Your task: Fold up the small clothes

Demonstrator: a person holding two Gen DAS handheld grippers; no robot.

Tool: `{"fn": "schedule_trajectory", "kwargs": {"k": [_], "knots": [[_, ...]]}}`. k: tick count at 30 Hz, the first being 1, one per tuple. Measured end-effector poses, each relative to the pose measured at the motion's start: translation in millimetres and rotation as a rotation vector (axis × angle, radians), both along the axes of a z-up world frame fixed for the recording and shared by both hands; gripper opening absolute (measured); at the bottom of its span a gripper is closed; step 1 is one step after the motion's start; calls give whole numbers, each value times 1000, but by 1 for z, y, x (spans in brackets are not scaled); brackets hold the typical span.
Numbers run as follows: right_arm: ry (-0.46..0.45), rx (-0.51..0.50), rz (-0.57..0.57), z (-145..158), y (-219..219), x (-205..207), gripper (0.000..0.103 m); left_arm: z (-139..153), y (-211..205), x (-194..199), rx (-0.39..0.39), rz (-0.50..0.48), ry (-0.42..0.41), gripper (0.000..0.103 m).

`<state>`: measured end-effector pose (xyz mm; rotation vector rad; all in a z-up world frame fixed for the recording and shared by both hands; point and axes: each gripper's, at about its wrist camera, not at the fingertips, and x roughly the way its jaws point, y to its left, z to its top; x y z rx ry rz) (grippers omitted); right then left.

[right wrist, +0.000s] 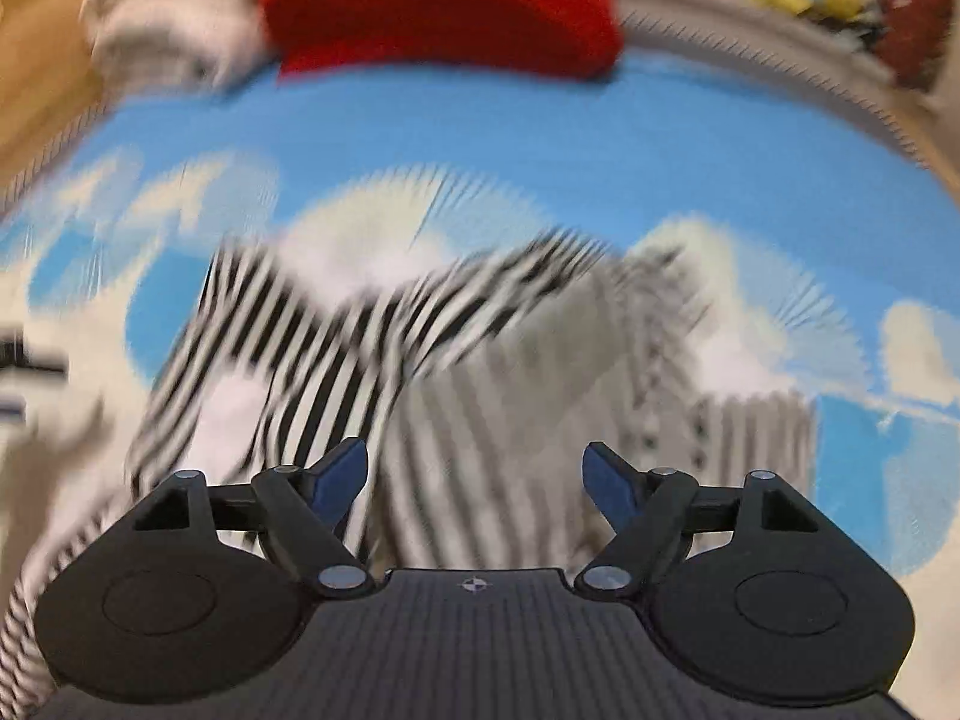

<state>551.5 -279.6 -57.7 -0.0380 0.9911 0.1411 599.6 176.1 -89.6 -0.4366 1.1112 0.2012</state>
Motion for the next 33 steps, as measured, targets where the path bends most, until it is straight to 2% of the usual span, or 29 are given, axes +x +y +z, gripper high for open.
{"fn": "schedule_trajectory", "kwargs": {"k": [1, 2, 3, 4, 7, 10, 11, 13, 14, 15, 16, 17, 18, 19, 21, 23, 26, 27, 29, 30, 32, 33], "knots": [[8, -37, 19, -8, 10, -2, 54, -1, -1, 0, 2, -8, 4, 103], [-2, -99, 20, -16, 21, -2, 5, -1, -2, 0, 0, -11, 6, 103], [-14, -150, 39, -14, 25, 5, 0, 0, -2, -1, -6, -11, 3, 103], [-65, -143, 23, -4, 25, 11, 0, 2, -2, -3, -16, -13, -8, 103], [-299, -101, -25, 67, 13, 8, 0, 13, -2, -8, -46, -24, -67, 103], [-508, -78, -41, 132, -2, -27, 0, 20, -6, -10, -62, -32, -99, 103], [-576, -39, -34, 147, -9, -43, 0, 21, -8, -10, -70, -36, -100, 103], [-653, 27, -35, 162, -27, -73, 1, 20, -12, -10, -84, -45, -96, 103], [-646, 35, -44, 158, -31, -86, 1, 20, -14, -9, -85, -48, -94, 103], [-600, 15, -28, 143, -31, -98, 1, 20, -17, -9, -86, -55, -91, 103], [-539, -1, 0, 123, -29, -103, 6, 20, -20, -9, -88, -62, -91, 103], [-437, -10, 37, 93, -27, -109, 18, 20, -24, -9, -87, -70, -93, 103], [-275, -34, 80, 52, -23, -113, 29, 21, -28, -10, -86, -78, -97, 103], [-157, -78, 65, 17, -20, -116, 43, 22, -33, -11, -90, -88, -107, 103], [-52, -92, -12, -29, -24, -128, 44, 26, -44, -13, -115, -121, -135, 103], [-89, 16, -111, -35, -45, -140, 47, 32, -58, -15, -159, -167, -184, 103], [-151, 183, -255, -10, -86, -134, 52, 41, -91, -12, -177, -261, -243, 103], [-210, 227, -290, 1, -102, -128, 53, 43, -105, -7, -167, -302, -250, 103], [-303, 268, -364, 5, -123, -119, 56, 40, -131, 3, -158, -354, -232, 103], [-319, 315, -410, 3, -138, -110, 56, 38, -141, 7, -170, -370, -212, 103], [-253, 418, -476, -12, -154, -94, 56, 30, -159, 12, -228, -416, -171, 103], [-198, 463, -472, -22, -157, -89, 55, 26, -167, 11, -258, -448, -153, 103]]}}
